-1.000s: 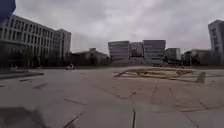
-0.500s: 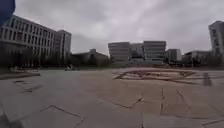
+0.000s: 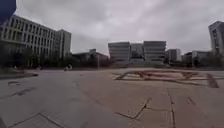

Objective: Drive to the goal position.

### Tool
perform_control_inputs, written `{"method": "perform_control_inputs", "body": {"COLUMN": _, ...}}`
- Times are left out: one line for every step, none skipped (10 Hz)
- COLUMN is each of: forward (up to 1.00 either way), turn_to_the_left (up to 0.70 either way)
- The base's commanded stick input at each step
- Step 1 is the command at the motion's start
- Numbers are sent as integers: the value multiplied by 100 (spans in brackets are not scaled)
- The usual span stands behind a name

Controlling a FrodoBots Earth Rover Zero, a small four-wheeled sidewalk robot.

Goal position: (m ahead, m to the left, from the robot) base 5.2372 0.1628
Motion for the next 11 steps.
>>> {"method": "perform_control_inputs", "body": {"forward": 70, "turn_to_the_left": 0}}
{"method": "perform_control_inputs", "body": {"forward": 70, "turn_to_the_left": 0}}
{"method": "perform_control_inputs", "body": {"forward": 70, "turn_to_the_left": 0}}
{"method": "perform_control_inputs", "body": {"forward": 70, "turn_to_the_left": 0}}
{"method": "perform_control_inputs", "body": {"forward": 70, "turn_to_the_left": 0}}
{"method": "perform_control_inputs", "body": {"forward": 70, "turn_to_the_left": 0}}
{"method": "perform_control_inputs", "body": {"forward": 70, "turn_to_the_left": 0}}
{"method": "perform_control_inputs", "body": {"forward": 70, "turn_to_the_left": 0}}
{"method": "perform_control_inputs", "body": {"forward": 70, "turn_to_the_left": 0}}
{"method": "perform_control_inputs", "body": {"forward": 70, "turn_to_the_left": 0}}
{"method": "perform_control_inputs", "body": {"forward": 70, "turn_to_the_left": 0}}
